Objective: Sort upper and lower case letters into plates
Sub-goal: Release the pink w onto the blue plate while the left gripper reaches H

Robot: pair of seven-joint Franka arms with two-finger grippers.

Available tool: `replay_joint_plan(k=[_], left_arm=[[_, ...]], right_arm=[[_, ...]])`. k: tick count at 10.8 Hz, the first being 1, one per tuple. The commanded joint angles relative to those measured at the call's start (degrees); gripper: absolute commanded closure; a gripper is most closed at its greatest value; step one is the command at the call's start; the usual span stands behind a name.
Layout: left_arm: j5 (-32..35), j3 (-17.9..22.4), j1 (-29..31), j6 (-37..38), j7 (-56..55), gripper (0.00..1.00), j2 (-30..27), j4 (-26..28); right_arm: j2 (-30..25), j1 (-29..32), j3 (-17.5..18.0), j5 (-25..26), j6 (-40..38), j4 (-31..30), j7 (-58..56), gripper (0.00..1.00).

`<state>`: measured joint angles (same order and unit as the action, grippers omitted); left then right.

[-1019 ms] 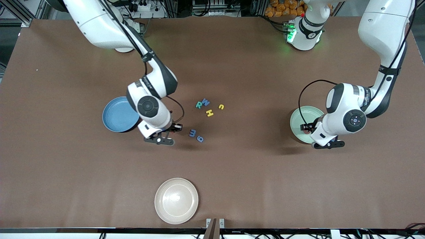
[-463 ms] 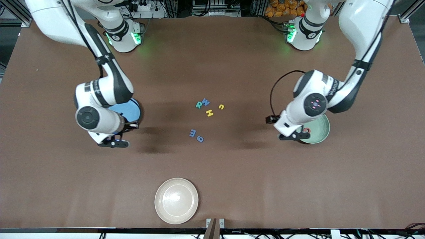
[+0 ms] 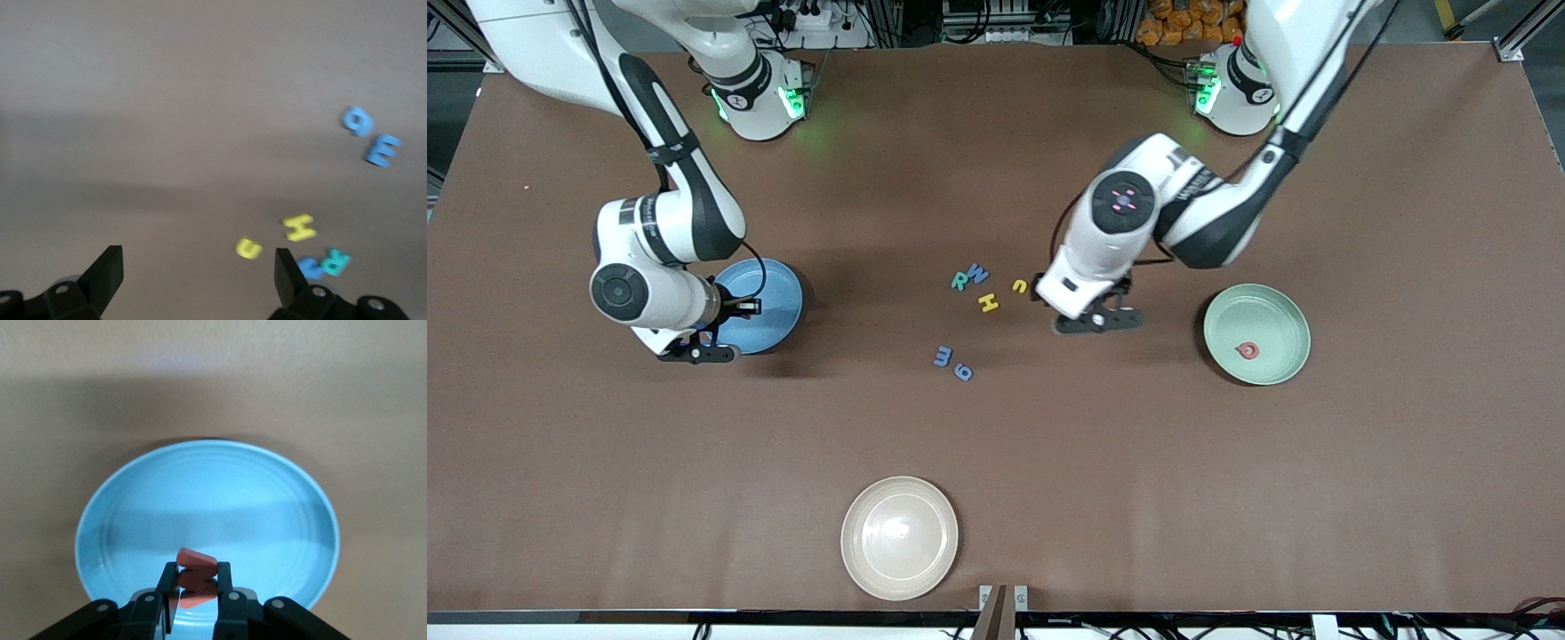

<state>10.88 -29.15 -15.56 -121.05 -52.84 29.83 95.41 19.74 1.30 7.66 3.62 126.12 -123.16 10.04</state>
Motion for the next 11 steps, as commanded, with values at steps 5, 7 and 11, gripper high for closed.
replay_joint_plan(k=[5, 7, 11], left_arm=[[3.9, 16.6, -23.9, -0.9, -11.7, 0.0, 14.1, -15.9], [4.2, 16.8, -24.6, -3.6, -12.2, 0.0, 15.7, -15.8], [4.9, 16.8, -25.8, -4.5, -16.4, 0.0, 17.4, -15.3]], right_arm=[[-0.7, 2.7, 0.6, -4.1, -8.6, 7.0, 0.2, 0.0], [4.4, 2.8, -0.6, -7.0, -19.3, 18.7, 0.2, 0.0], [7.1, 2.0, -0.7, -6.8, -17.7, 26.3, -0.5, 0.0]])
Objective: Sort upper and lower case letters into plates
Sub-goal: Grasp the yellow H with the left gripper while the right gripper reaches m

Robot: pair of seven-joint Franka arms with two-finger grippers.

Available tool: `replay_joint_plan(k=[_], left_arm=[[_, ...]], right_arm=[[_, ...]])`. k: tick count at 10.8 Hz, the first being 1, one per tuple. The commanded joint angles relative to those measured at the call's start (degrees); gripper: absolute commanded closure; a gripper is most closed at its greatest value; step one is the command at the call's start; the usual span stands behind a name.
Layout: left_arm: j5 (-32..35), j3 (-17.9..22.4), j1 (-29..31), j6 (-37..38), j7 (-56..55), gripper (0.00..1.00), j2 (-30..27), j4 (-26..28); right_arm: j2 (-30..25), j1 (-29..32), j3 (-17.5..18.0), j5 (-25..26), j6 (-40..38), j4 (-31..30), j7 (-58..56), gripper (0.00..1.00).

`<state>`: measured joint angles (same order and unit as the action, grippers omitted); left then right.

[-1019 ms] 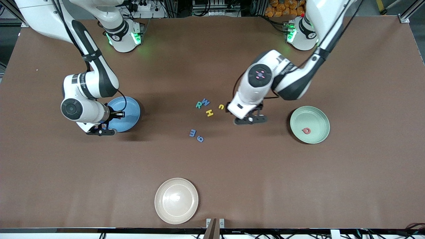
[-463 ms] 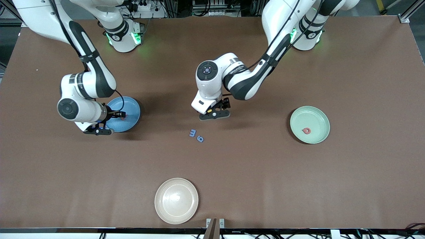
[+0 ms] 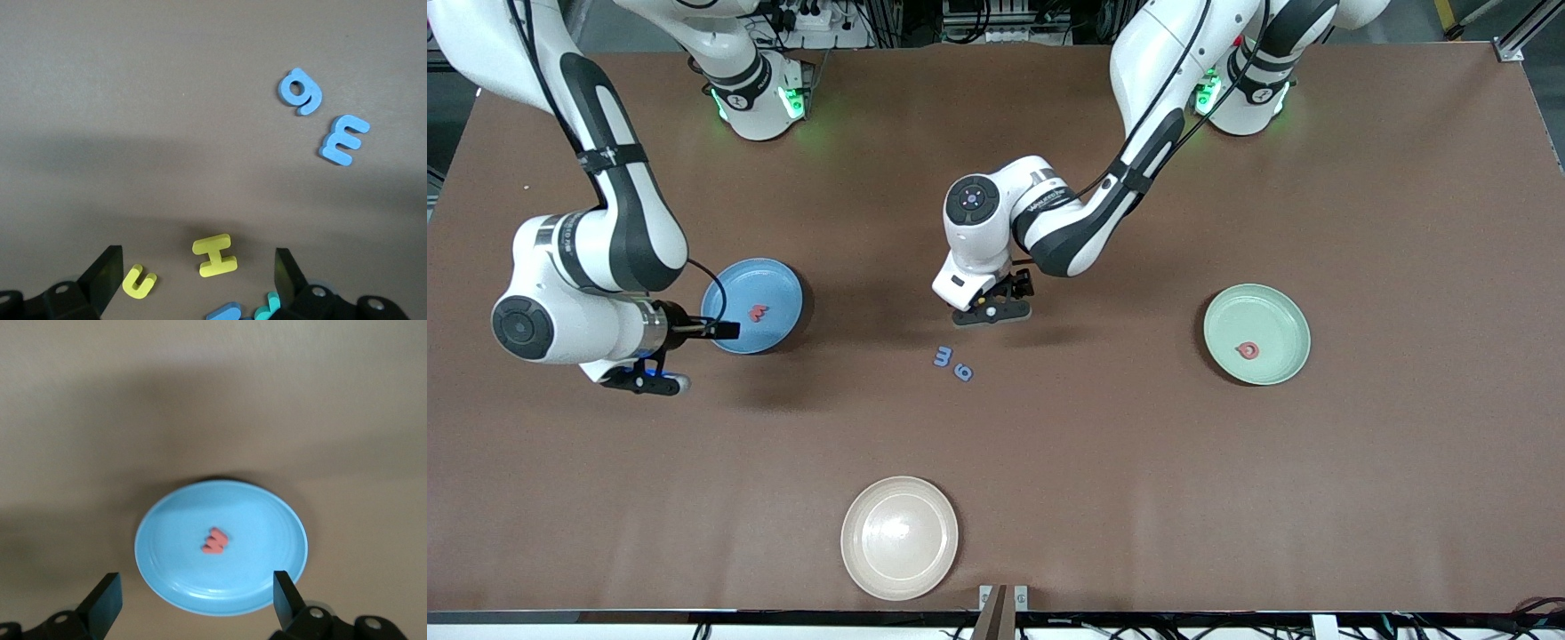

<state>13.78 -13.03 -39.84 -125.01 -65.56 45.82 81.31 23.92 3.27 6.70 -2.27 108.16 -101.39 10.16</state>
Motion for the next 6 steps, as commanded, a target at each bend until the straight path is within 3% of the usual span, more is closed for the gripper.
replay_joint_plan(k=[1, 4, 6], left_arm=[[2.0, 0.6, -2.2, -1.0, -4.7, 0.0, 2.2, -1.2], [2.2, 0.6, -2.3, -7.4, -8.0, 0.0, 3.7, -0.2], [2.3, 0.6, -1.9, -7.4, -8.0, 0.0, 3.6, 0.1]], right_arm=[[4.5, -0.6, 0.2, -0.5, 0.6, 6.3, -0.6, 0.0], [5.9, -3.0, 0.2, -0.3, 0.6, 8.0, -0.1, 0.0], [6.3, -4.3, 0.3, -0.3, 4.1, 8.0, 0.0, 0.0]])
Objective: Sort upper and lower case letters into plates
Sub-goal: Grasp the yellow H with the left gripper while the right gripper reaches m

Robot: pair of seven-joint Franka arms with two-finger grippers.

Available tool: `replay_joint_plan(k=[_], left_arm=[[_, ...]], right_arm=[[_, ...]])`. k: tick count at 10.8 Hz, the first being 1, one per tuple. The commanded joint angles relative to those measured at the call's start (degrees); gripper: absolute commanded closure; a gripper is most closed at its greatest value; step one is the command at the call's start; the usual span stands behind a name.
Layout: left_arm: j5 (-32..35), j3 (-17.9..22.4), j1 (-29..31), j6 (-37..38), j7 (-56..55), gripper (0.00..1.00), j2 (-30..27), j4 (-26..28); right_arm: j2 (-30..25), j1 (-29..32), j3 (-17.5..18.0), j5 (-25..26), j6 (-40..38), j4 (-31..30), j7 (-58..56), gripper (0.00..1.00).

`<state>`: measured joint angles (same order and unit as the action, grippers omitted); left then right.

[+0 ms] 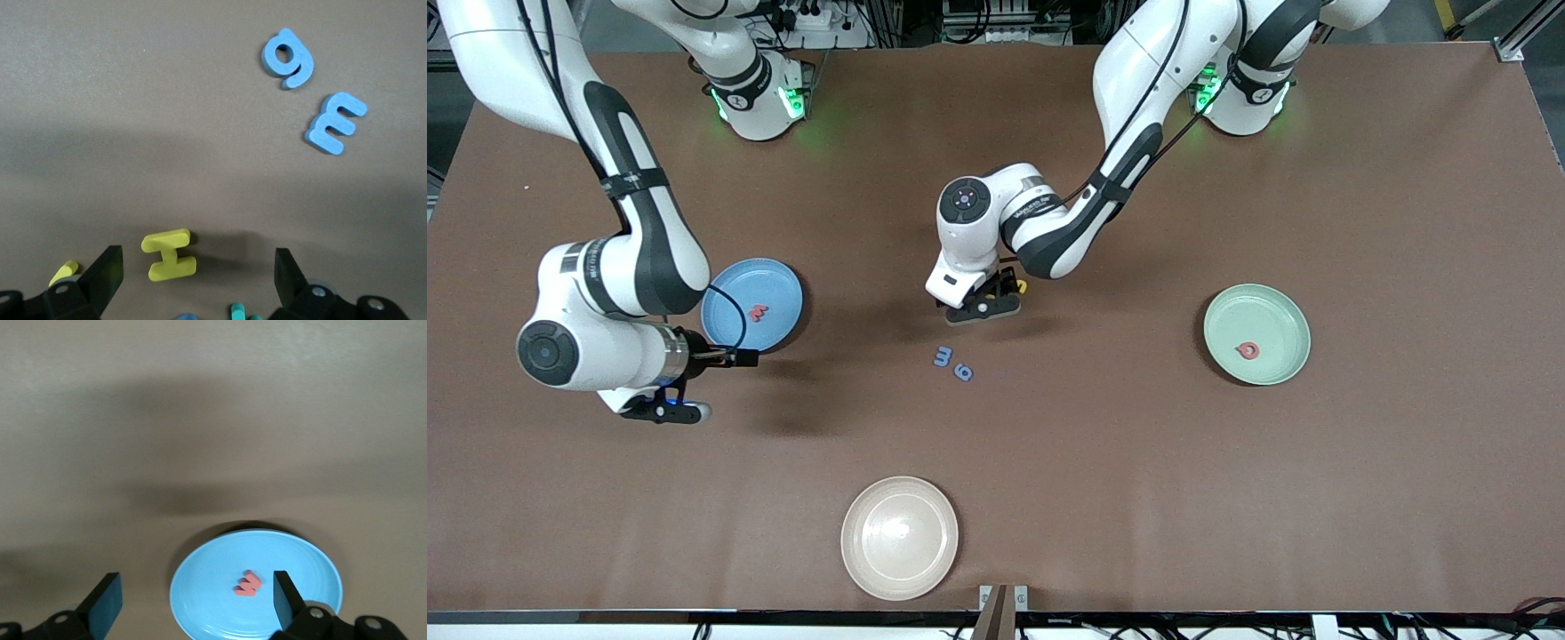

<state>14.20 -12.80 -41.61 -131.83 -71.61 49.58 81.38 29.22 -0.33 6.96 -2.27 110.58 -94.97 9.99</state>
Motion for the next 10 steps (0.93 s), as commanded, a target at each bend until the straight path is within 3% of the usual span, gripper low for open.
replay_joint_plan(k=[1, 10], left_arm=[[1.9, 0.4, -0.1, -0.6, -2.0, 0.0, -0.2, 0.4], [1.4, 0.4, 0.3, -0.5, -2.3, 0.0, -0.6, 3.3]], right_arm=[[1.4, -0.7, 0.1, -0.7, 4.3, 1.5, 0.2, 0.0], [4.7, -5.5, 0.5, -1.2, 8.9, 1.5, 8.7, 0.0]])
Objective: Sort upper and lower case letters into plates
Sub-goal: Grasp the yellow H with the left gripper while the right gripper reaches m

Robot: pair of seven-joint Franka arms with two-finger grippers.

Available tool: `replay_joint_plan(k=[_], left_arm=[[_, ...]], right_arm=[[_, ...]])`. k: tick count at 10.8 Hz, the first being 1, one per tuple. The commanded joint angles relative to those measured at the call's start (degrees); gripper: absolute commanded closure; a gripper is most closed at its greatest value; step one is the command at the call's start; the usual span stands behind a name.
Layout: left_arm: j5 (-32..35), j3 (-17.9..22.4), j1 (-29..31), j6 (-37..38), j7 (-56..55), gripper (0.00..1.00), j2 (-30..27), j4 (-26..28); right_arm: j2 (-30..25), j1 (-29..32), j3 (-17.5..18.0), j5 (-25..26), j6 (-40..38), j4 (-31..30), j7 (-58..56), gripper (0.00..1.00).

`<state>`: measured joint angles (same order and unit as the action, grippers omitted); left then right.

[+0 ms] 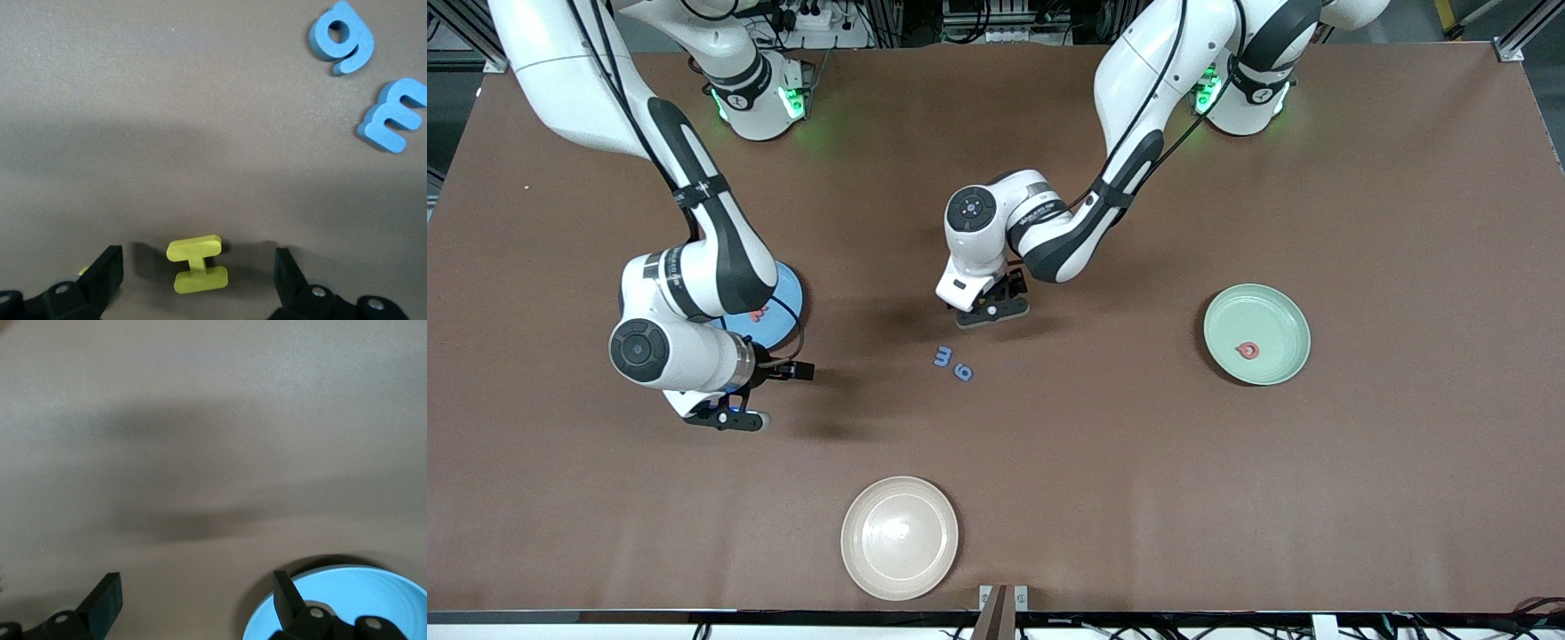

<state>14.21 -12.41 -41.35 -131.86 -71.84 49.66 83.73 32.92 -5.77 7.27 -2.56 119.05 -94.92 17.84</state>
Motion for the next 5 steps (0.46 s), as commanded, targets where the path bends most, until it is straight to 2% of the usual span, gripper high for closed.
replay_joint_plan(k=[1, 4, 5], left_arm=[[1.3, 0.0, 0.1, -0.3, -2.1, 0.06, -0.7, 1.0], [1.3, 0.0, 0.6, -0.2, -1.9, 0.19, -0.7, 1.0], [1.3, 0.0, 0.6, -0.2, -1.7, 0.26, -0.7, 1.0]], right_arm=[[1.4, -0.1, 0.2, -0.9, 0.6, 1.5, 0.9, 0.0], [1.7, -0.5, 0.2, -0.8, 1.7, 1.5, 0.9, 0.0], [1.9, -0.5, 0.2, -0.8, 1.7, 1.5, 0.9, 0.0]])
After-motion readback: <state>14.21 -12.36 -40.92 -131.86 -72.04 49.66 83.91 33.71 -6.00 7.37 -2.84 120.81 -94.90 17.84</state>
